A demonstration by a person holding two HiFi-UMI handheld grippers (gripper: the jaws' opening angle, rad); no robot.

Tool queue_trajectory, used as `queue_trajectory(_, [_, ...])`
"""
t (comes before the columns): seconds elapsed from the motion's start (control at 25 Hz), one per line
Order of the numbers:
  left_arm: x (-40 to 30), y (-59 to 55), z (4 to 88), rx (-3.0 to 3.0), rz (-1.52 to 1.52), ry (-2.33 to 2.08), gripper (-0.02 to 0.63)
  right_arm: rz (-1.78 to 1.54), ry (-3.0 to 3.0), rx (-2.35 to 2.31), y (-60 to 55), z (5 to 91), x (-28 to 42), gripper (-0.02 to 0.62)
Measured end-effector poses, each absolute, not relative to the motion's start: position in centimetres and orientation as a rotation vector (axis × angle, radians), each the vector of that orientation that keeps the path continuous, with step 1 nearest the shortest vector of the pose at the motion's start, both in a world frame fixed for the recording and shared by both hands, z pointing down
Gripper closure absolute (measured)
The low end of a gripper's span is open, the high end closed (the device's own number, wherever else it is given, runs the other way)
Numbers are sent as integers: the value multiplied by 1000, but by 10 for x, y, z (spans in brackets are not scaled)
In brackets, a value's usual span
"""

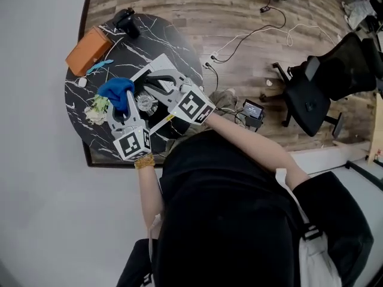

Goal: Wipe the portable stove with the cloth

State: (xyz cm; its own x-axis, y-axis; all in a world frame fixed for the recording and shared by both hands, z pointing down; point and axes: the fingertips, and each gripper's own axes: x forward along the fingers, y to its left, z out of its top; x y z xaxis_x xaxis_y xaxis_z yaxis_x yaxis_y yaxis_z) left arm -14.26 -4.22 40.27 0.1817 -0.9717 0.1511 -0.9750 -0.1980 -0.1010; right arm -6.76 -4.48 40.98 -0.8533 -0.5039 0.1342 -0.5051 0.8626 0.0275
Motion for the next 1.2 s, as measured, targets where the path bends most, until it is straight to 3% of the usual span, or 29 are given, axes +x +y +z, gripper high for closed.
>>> queue_trajectory(0.24, [-125, -31, 422, 2357, 293, -1996, 492, -17, -2799, 873, -37, 417, -52, 584])
queue_trajectory(1.2, [-100, -13, 466, 2328, 375, -1843, 492, 64, -2803, 783, -27, 445, -49, 588])
